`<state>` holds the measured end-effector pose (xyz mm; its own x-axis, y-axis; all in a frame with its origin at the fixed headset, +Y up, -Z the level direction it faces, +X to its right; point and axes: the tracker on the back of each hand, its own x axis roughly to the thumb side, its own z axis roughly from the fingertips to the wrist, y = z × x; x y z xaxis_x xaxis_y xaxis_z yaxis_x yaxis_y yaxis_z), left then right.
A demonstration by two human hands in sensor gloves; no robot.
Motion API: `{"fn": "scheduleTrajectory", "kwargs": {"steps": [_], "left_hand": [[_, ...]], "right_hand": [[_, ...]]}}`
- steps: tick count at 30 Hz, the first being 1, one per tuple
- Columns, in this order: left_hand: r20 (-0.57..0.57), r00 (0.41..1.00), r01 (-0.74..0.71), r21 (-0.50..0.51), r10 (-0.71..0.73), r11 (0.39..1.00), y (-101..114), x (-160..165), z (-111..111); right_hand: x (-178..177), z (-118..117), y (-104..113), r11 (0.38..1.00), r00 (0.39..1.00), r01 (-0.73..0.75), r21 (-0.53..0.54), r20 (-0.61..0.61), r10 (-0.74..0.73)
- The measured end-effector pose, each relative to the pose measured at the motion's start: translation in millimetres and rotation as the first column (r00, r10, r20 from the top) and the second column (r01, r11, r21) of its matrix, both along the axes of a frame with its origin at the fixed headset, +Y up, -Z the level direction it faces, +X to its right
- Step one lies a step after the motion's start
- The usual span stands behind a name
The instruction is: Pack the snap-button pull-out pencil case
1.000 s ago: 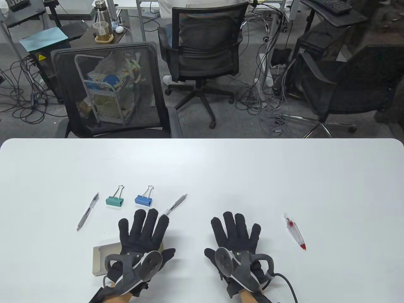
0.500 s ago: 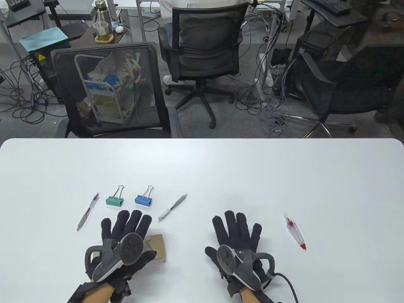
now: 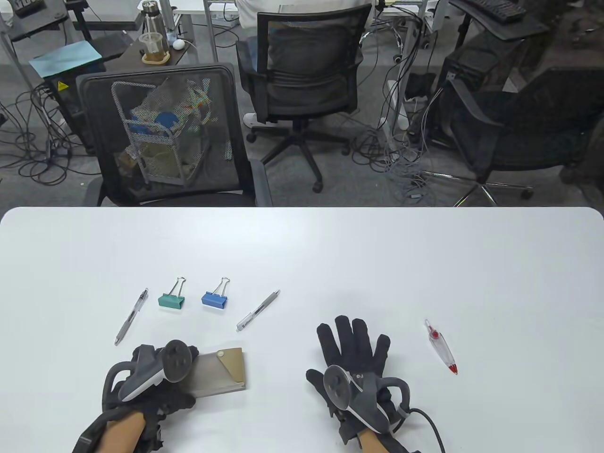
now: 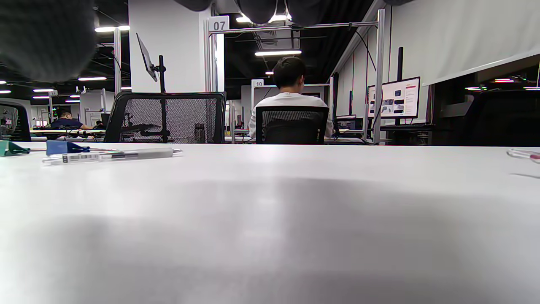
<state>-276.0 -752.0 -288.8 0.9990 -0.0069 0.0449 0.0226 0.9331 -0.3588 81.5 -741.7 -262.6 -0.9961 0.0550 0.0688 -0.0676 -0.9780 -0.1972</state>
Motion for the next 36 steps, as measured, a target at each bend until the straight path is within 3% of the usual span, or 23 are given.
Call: {"fn": "scheduleTrajectory", "kwargs": {"steps": [7,11,16,20,27,30,36], "left_hand": [[0.158,0.987,-0.045,0.147,0.021,0.988,4,55,3],[0.255,0.967,-0.058,0.177,0.012,0.983,-3,103,7],[0.324,0.946,-0.078,0.181,0.015,0.98,-16,140,13],[0.32,0.948,-0.072,0.233,-0.006,0.97,-16,143,16],[0.319,0.946,-0.124,0.206,0.053,0.971,-18,138,12],[0.32,0.946,-0.118,0.213,0.045,0.97,-18,139,13],[0.321,0.945,-0.128,0.21,0.055,0.969,-17,138,13]], "right_hand": [[1,1,1,1.0,1.0,0.021,0.002,-0.007,-0.021],[1,3,4,0.999,0.999,0.036,0.009,-0.022,-0.036],[0,5,5,0.998,0.997,0.064,-0.007,-0.042,-0.064],[-8,6,9,0.999,0.999,0.039,-0.018,-0.032,-0.04],[-26,-6,-3,0.963,0.984,-0.149,-0.225,0.057,0.166],[-27,-9,-3,0.963,0.996,-0.066,-0.26,0.044,0.08],[-48,-15,0,0.951,0.966,-0.257,-0.173,-0.018,0.258]]}}
